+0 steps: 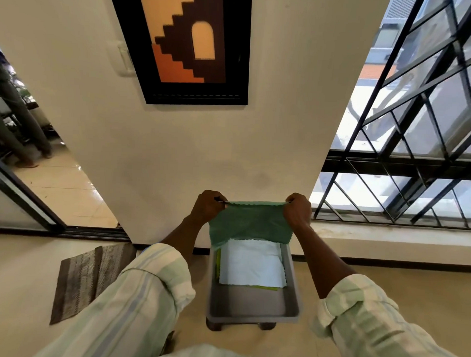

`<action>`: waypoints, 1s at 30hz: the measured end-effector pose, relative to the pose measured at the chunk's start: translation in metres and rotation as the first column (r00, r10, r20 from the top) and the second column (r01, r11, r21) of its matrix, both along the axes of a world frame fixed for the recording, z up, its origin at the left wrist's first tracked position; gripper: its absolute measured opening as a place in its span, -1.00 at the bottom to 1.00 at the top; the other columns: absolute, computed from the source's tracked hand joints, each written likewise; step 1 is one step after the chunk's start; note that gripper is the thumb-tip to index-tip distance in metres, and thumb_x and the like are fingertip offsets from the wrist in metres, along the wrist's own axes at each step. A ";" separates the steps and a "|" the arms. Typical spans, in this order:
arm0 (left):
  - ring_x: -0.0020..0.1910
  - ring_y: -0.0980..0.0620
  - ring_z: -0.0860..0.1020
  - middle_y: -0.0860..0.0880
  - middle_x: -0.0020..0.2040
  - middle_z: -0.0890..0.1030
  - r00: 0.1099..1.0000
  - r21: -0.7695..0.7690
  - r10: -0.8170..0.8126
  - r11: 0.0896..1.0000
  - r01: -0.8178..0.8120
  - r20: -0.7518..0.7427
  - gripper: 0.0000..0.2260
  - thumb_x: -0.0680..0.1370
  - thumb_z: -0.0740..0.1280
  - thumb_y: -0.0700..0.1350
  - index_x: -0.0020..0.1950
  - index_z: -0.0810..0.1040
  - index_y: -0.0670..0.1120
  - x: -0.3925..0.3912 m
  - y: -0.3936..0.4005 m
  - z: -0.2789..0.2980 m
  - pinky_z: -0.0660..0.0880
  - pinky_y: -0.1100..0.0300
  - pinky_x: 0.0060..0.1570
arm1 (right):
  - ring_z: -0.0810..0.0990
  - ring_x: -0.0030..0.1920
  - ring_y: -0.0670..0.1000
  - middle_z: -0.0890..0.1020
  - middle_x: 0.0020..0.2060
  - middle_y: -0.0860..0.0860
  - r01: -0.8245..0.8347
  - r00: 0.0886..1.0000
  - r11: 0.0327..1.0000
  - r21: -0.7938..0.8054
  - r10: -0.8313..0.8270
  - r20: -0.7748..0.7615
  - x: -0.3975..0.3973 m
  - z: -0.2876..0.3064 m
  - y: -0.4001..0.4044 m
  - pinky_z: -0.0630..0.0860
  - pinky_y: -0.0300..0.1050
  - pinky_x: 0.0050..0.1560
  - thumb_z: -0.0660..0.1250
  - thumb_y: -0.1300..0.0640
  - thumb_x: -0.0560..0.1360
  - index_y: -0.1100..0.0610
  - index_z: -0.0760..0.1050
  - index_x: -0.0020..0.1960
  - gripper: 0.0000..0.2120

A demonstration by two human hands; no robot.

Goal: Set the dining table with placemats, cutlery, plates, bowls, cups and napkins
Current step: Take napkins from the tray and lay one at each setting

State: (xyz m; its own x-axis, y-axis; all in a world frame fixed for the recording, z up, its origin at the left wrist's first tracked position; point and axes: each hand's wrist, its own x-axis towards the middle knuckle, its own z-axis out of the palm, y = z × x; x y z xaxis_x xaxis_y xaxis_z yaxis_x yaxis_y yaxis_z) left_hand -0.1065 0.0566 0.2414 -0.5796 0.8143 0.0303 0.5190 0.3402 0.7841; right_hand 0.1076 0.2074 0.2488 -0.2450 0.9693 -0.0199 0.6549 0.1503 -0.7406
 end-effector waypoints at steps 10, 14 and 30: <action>-0.26 -0.10 0.59 -0.09 -0.31 0.63 0.865 0.325 0.209 0.866 -0.381 0.456 -0.85 0.39 0.29 -0.34 -0.18 0.59 -0.14 -0.004 -0.001 -0.011 0.52 0.05 -0.13 | 0.60 0.00 0.16 0.66 -0.02 0.16 0.127 0.984 0.992 0.024 -0.122 -0.131 -0.001 0.000 0.006 0.45 -0.12 -0.06 0.25 0.32 0.46 0.22 0.61 0.02 -0.79; -0.12 -0.03 0.57 -0.08 -0.11 0.61 0.900 0.190 0.140 0.953 -0.236 0.413 -0.73 0.41 0.48 -0.21 0.07 0.56 -0.07 0.011 0.006 -0.015 0.50 0.03 -0.01 | 0.61 -0.02 0.10 0.69 -0.07 0.11 -0.057 0.980 0.998 0.004 0.057 -0.190 -0.008 0.004 0.006 0.52 -0.11 0.03 0.26 0.33 0.41 0.17 0.66 -0.03 -0.75; -0.25 0.03 0.48 -0.02 -0.27 0.59 0.955 0.014 -0.176 0.984 0.178 0.240 -0.96 0.47 0.42 -0.18 -0.19 0.61 -0.10 0.072 0.047 -0.003 0.36 0.18 -0.23 | 0.58 -0.27 -0.09 0.71 -0.25 0.09 -0.473 0.880 0.870 -0.141 0.458 -0.125 -0.018 0.040 0.006 0.48 -0.23 -0.19 0.43 0.31 0.34 0.23 0.69 -0.18 -0.91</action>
State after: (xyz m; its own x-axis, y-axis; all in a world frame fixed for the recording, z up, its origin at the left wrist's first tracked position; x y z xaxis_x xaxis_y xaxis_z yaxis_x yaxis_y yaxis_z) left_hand -0.0341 0.1033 0.2385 -0.4160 0.9040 -0.0986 0.3688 0.2669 0.8904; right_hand 0.0898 0.2130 0.2885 -0.6750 0.7271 -0.1254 0.4723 0.2951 -0.8306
